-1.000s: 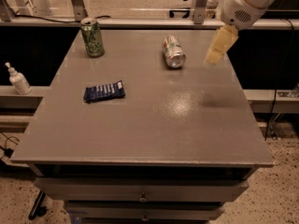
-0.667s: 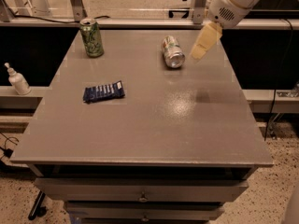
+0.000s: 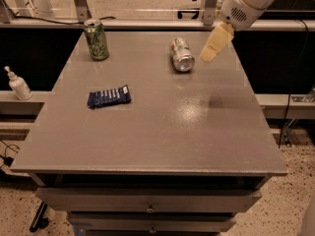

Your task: Place 7up can upright

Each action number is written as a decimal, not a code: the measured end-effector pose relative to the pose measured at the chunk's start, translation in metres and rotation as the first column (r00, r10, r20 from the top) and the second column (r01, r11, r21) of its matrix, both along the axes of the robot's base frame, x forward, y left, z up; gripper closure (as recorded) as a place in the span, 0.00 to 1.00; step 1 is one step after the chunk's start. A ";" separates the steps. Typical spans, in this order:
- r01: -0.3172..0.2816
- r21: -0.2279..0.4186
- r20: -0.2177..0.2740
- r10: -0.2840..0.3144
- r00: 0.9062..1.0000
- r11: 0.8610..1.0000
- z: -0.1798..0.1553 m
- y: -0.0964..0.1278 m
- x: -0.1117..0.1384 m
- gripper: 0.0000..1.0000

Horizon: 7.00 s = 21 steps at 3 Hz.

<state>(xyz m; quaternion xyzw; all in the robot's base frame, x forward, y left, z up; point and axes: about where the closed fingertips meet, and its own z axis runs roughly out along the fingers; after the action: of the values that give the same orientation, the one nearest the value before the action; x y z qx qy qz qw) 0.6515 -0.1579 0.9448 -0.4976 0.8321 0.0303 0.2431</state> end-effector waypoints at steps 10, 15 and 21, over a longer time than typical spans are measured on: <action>0.624 -0.045 -0.176 -0.621 0.764 0.780 -0.096 0.076 0.145 0.62; 0.334 0.455 0.078 -0.411 0.908 0.825 0.005 0.085 0.124 1.00; -0.100 0.740 0.321 -0.218 0.921 0.665 0.036 0.089 0.078 1.00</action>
Offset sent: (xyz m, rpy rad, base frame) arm 0.1120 0.0537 -0.0338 -0.0133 0.0401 -0.2435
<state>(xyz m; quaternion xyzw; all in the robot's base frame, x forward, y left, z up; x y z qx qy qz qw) 0.7291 -0.0687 0.9807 -0.3228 0.6983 0.2610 0.5831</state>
